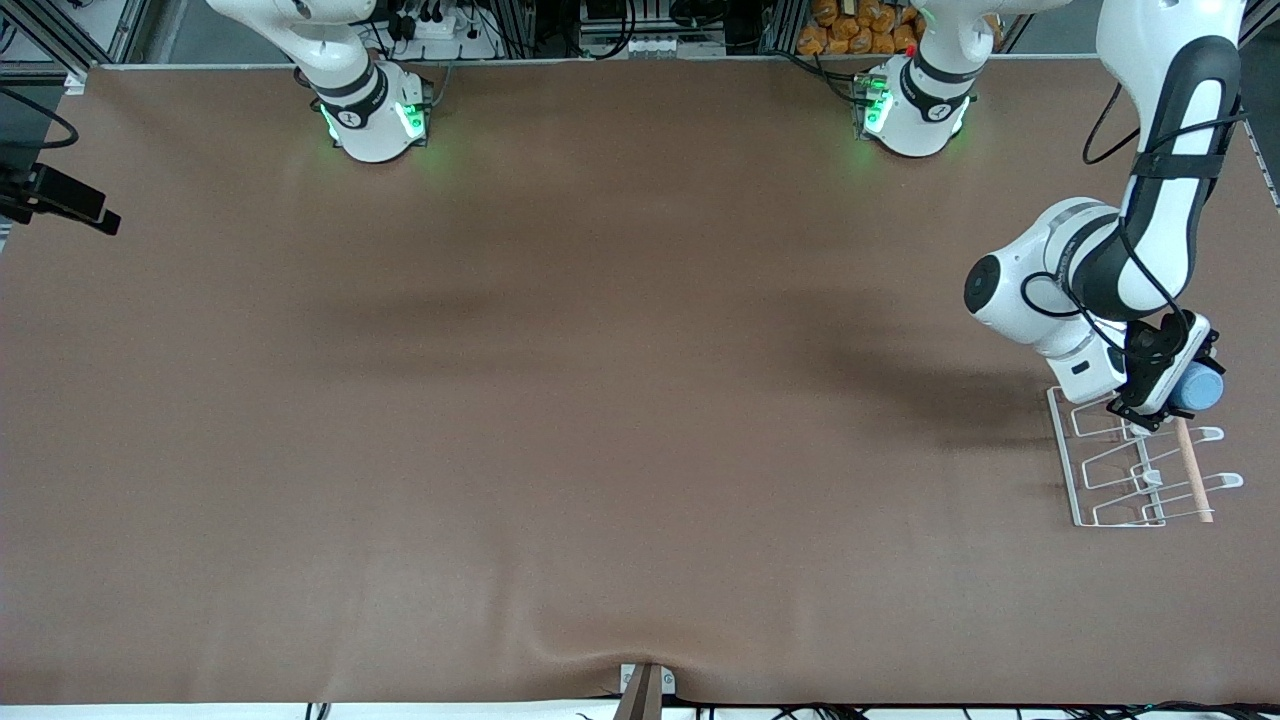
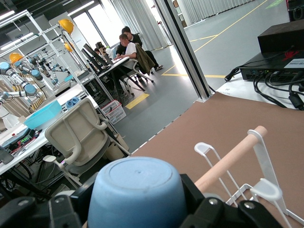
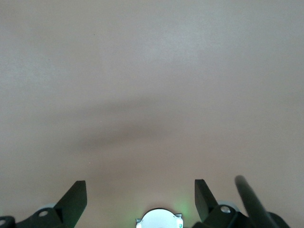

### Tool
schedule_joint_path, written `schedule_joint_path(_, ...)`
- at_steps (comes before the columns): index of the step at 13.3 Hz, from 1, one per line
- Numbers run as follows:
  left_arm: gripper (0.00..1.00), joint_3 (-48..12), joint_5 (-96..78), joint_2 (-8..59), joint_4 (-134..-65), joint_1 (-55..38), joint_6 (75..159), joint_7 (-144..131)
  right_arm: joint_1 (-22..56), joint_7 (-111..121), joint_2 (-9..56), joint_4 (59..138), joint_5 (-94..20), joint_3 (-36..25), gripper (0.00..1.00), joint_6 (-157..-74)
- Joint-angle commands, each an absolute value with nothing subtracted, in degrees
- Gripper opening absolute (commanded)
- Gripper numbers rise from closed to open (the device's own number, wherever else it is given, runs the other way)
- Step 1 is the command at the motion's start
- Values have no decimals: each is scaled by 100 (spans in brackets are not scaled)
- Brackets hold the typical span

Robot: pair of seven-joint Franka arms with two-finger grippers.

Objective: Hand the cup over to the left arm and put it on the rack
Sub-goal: 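Lower the cup mouth-down onto a rack peg with the left gripper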

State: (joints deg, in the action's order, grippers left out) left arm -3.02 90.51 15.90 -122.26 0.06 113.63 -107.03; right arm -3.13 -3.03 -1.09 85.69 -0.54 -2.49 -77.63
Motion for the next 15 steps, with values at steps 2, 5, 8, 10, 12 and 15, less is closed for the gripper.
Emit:
schedule_joint_path(2, 0, -308, 9377, 1950, -12155, 9, 11294, -11196, -299, -325, -123, 8552, -53, -237, 100, -7699)
schedule_joint_path(5, 0, -316, 9510, 2013, -12164, 62, 11294, -11267, -211, -325, -105, 8569, -53, -237, 100, -7682)
schedule_joint_path(8, 14, -316, 9510, 2083, -12164, 35, 11285, -11399, -255, -325, -114, 8552, -35, -246, 100, -7699)
schedule_joint_path(10, 41, -316, 9492, 2074, -12182, 26, 11285, -11417, -264, -325, -114, 8552, -26, -246, 100, -7690)
schedule_joint_path(12, 67, -325, 9501, 2074, -12182, 18, 11259, -11373, -255, -334, -114, 8552, -35, -246, 100, -7699)
schedule_joint_path(15, 100, -316, 9492, 2074, -12199, -17, 11241, -11347, -237, -369, -105, 8552, -53, -246, 100, -7708)
